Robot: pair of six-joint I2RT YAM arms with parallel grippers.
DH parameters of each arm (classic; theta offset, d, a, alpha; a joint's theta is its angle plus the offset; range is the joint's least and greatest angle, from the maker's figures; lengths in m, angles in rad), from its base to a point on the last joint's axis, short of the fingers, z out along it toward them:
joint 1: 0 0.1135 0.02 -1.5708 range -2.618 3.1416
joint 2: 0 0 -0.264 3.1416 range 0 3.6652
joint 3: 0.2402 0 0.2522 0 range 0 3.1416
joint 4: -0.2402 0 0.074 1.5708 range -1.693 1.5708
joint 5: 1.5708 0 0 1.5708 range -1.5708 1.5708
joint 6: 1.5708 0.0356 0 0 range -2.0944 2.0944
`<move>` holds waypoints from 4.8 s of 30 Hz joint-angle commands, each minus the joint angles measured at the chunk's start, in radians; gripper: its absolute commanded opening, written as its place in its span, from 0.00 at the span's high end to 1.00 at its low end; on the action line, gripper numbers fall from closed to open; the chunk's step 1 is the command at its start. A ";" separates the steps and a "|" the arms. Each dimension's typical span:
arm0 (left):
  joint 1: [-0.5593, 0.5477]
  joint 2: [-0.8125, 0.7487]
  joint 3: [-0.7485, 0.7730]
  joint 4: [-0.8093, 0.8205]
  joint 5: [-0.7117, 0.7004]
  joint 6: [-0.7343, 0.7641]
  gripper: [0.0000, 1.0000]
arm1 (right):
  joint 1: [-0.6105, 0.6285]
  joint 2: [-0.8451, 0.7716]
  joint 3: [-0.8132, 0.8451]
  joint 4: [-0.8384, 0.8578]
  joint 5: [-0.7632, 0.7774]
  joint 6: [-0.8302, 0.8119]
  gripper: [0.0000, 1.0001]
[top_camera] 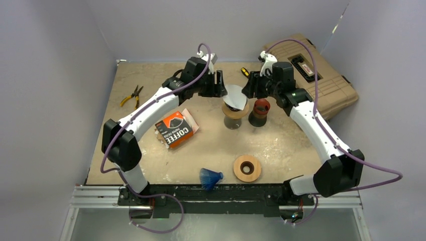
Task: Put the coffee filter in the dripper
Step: Adjust the coffee filter in the coffee dripper.
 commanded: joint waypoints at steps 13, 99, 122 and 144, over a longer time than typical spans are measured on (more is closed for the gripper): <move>0.004 0.023 -0.019 0.026 -0.008 0.001 0.39 | -0.092 0.009 -0.085 0.058 -0.120 0.019 0.53; -0.040 0.100 -0.009 0.113 0.038 -0.016 0.42 | -0.119 -0.040 -0.096 0.076 -0.234 -0.002 0.53; -0.073 0.189 0.096 0.007 -0.032 0.024 0.40 | -0.101 -0.019 -0.044 0.101 -0.266 -0.055 0.23; -0.071 0.141 0.086 -0.027 -0.078 0.044 0.37 | 0.009 0.206 0.034 0.020 -0.033 -0.066 0.51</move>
